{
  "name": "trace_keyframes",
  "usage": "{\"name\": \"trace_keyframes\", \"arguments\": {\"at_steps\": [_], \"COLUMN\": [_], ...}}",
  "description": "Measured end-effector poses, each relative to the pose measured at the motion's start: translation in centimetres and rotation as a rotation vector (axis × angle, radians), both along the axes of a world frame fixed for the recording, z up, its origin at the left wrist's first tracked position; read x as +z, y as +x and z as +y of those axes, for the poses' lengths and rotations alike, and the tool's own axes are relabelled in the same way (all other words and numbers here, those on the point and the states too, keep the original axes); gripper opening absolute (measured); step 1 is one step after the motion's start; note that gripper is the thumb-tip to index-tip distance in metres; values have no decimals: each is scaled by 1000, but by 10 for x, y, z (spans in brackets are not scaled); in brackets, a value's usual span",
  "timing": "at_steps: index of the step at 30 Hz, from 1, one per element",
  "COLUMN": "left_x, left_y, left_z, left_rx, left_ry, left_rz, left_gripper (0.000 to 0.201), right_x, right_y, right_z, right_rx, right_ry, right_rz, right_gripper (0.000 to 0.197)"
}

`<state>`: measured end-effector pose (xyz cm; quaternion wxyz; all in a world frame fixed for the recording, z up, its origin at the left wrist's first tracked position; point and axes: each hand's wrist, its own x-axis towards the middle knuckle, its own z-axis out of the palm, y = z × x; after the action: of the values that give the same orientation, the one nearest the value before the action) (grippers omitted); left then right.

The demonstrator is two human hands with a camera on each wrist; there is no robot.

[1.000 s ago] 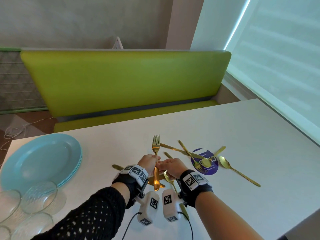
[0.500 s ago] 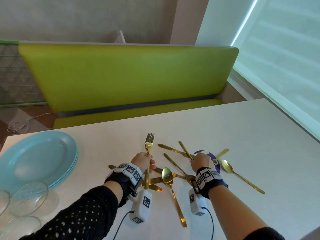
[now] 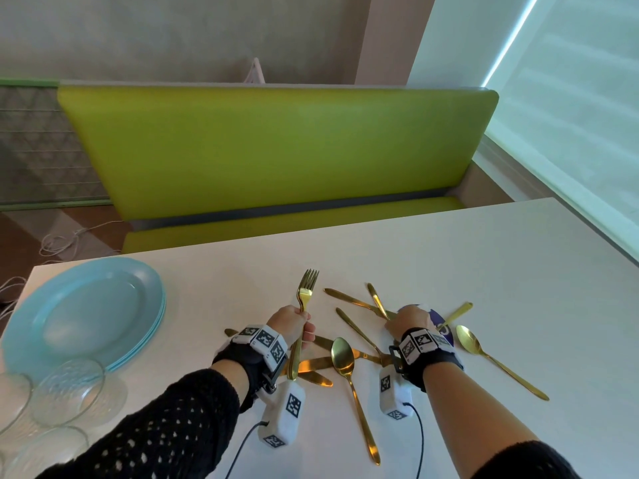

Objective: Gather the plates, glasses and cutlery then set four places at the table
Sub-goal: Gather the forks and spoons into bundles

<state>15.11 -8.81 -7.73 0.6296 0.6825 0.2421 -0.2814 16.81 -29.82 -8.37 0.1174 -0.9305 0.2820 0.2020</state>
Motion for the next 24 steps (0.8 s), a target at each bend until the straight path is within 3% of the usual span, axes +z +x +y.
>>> {"name": "trace_keyframes", "arguments": {"at_steps": [4,7,11,14,20,24], "left_x": [7,11,17,18,33,33], "left_y": [9,19,25,21,1,-9], "left_z": [5,14,16,9,-3,-3], "left_rx": [9,11,-163,-368,-805,-843], "left_ry": [119,288,372,401,518,439], "left_rz": [-75,-143,-141,-139,-158,-152], "left_gripper": [15,18,18,34,18,13], "right_x": [18,42,72,84,94,95], "right_y": [3,4,0,-6,-14,-18], "right_z": [10,23,52,77,104,108], "right_rx": [204,559,1036,1281,1382,1393], "right_ry": [-150,-308,-365,-443,-437,-441], "right_rz": [-18,-54,-93,-112,-53,9], "right_gripper": [21,24,26,22,23,24]}}
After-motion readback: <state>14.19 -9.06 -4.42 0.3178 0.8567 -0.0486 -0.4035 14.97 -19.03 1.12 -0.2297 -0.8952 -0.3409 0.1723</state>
